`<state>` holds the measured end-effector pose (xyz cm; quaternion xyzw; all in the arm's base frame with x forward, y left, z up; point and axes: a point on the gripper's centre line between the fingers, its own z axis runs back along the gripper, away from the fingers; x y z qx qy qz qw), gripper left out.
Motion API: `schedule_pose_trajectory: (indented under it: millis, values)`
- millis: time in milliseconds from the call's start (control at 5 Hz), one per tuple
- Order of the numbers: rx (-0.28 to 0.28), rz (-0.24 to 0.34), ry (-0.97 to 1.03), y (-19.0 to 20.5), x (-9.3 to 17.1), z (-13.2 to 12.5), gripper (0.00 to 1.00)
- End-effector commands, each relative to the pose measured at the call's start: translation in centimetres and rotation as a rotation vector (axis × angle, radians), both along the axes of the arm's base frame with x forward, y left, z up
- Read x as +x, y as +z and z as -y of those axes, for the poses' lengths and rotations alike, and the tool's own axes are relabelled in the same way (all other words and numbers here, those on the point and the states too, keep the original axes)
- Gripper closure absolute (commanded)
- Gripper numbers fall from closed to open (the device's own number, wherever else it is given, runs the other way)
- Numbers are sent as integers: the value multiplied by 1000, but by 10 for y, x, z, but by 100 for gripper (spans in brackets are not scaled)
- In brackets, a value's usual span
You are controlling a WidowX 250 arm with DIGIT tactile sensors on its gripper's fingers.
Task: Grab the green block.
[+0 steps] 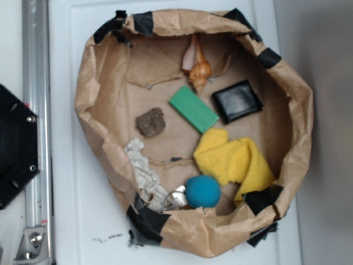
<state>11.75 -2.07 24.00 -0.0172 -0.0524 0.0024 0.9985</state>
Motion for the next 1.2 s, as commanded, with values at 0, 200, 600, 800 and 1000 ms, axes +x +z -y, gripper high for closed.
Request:
schedule_pose_trajectory:
  millis: [0, 200, 600, 800, 1000]
  values:
    - [0, 0, 0, 0, 0, 0, 0]
    - [62, 58, -100, -23, 33, -18, 0]
    - [137, 117, -304, -90, 100, -28, 0]
    - [94, 36, -352, -131, 114, -30, 0]
    - [26, 51, -385, -146, 123, -44, 0]
